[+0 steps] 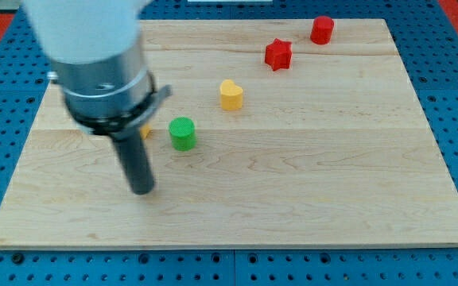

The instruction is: Push the blue cube towards the top left corner

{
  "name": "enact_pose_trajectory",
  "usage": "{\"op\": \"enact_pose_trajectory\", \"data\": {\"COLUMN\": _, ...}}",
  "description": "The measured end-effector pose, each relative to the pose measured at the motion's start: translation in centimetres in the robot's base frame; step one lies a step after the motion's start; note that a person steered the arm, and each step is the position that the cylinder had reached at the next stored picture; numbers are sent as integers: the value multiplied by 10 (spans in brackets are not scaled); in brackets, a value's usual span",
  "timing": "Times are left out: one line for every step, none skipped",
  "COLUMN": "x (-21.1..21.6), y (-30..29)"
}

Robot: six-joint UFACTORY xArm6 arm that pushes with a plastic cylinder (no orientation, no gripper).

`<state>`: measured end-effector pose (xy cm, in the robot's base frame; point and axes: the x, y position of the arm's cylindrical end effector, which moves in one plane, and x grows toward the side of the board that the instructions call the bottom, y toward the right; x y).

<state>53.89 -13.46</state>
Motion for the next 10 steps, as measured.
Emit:
{"op": "enact_pose_trajectory", "data": {"x": -4, "y": -48}}
{"op": "enact_pose_trajectory", "data": {"x": -31, "y": -68}}
{"op": "enact_pose_trajectory", "data": {"x": -63, "y": -93}}
{"op": "enact_pose_trajectory", "data": {"x": -99, "y": -117}}
{"op": "enact_pose_trajectory", "data": {"x": -147, "y": -127}}
{"op": "enact_pose_trajectory", "data": {"x": -191, "y": -135}}
{"op": "enact_pose_trajectory", "data": {"x": -233, "y": -141}}
{"op": "enact_pose_trajectory", "data": {"x": -277, "y": -142}}
{"op": "enact_pose_trajectory", "data": {"x": -317, "y": -142}}
{"op": "enact_pose_trajectory", "data": {"x": -341, "y": -142}}
